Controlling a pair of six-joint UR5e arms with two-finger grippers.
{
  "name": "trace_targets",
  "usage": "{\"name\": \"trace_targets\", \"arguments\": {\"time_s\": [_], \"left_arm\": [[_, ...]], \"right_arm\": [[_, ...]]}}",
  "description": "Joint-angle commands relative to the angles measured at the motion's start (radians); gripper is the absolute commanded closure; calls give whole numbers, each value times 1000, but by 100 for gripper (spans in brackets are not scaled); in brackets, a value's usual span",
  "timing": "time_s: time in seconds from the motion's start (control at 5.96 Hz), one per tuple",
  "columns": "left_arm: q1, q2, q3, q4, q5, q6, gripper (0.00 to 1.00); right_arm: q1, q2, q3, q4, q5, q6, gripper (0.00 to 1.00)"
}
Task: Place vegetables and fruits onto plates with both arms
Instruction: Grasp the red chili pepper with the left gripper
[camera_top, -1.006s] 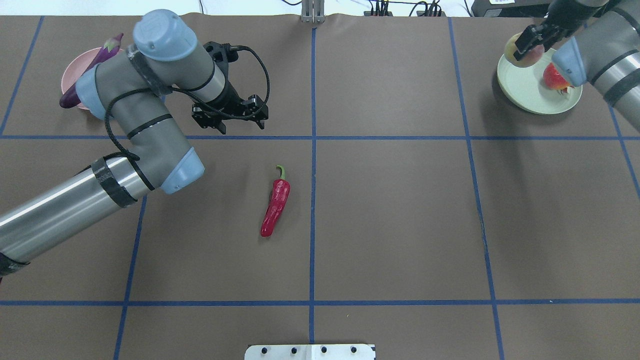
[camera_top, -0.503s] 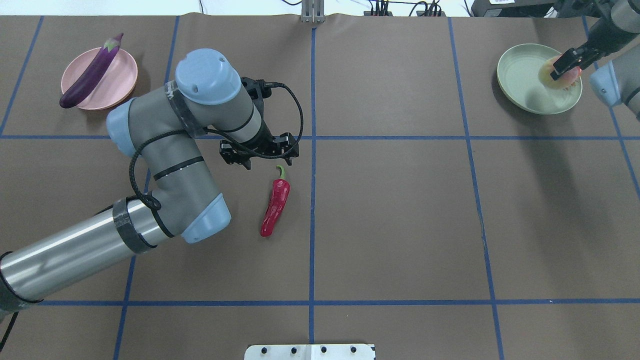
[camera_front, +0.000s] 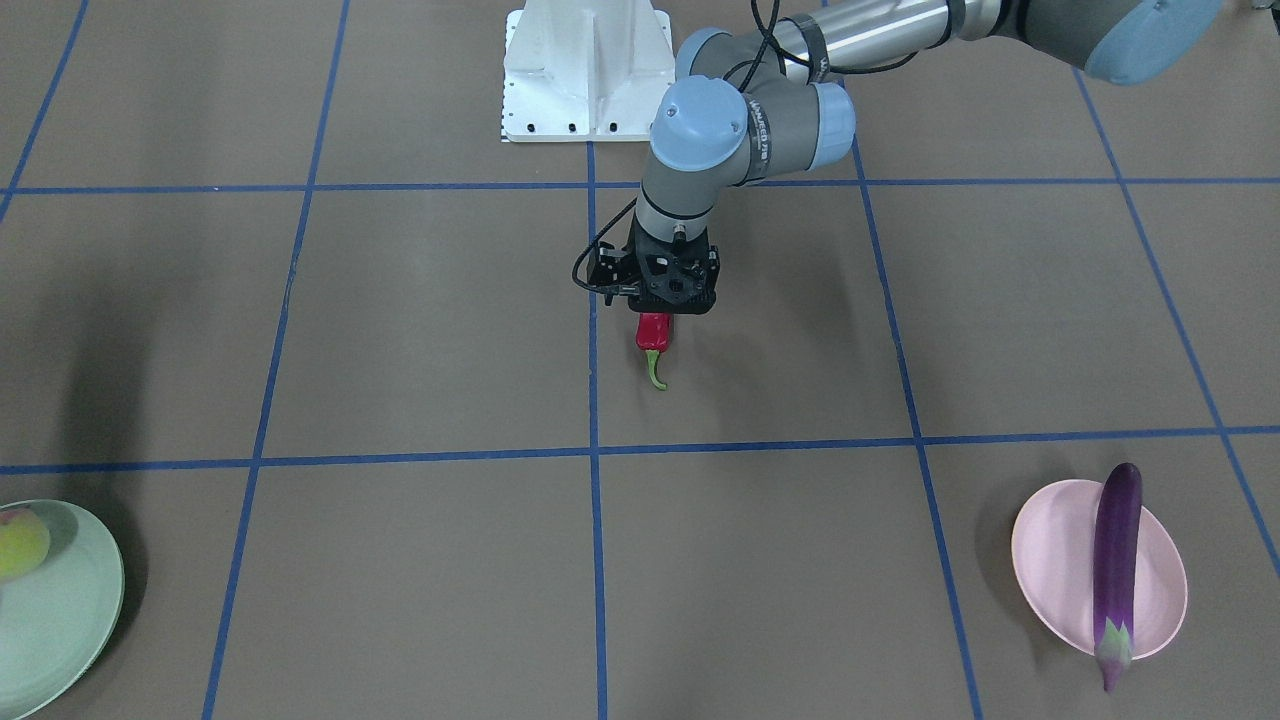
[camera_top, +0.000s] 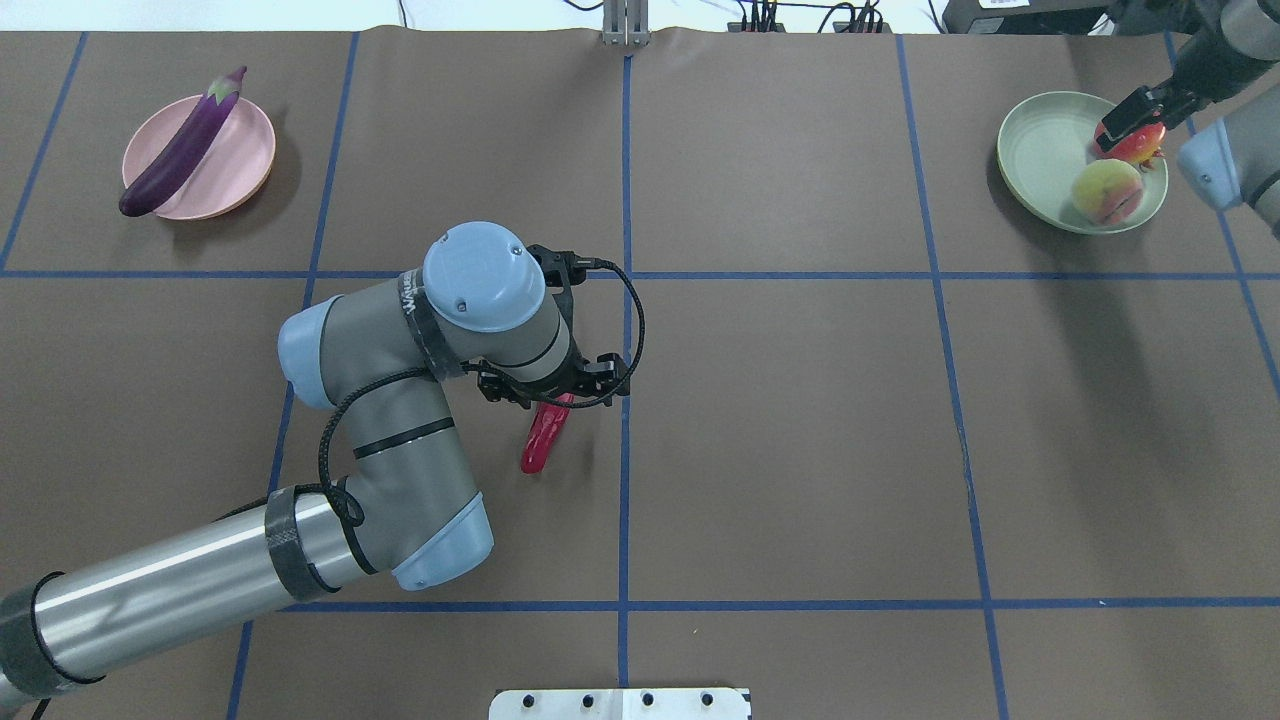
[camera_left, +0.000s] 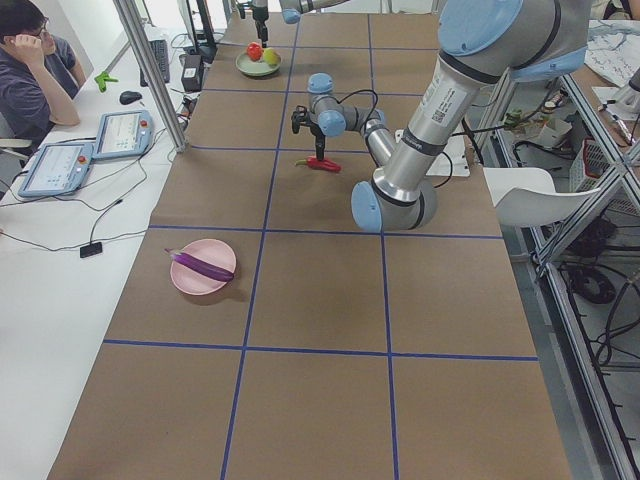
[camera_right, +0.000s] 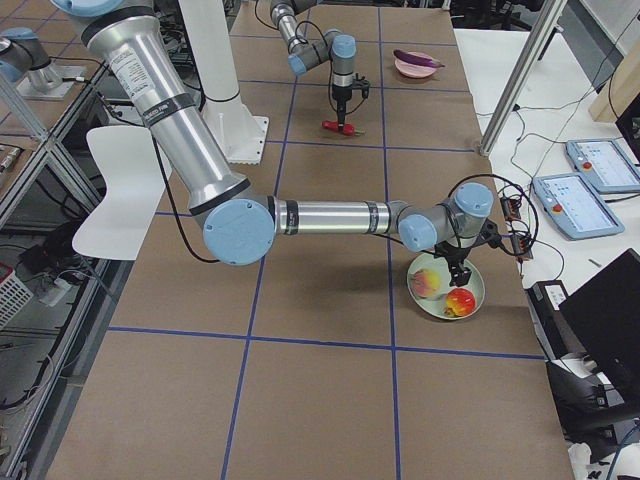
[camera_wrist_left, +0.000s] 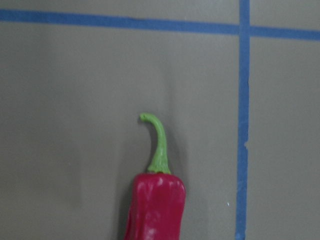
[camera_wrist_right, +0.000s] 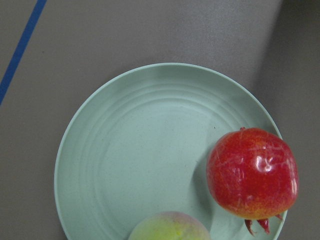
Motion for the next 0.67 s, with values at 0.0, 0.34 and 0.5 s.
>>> {"name": "trace_targets", "arguments": {"time_s": [0.0, 0.34, 0.5], "left_arm": [[19, 16, 6, 2, 39, 12, 1], [24, 26, 10, 0, 42, 16, 23], [28, 26, 10, 0, 39, 15, 74]], "right_arm": [[1, 0, 2, 2, 0, 2, 0], [0, 0, 2, 2, 0, 0, 0], [0, 0, 2, 2, 0, 0, 0]]}}
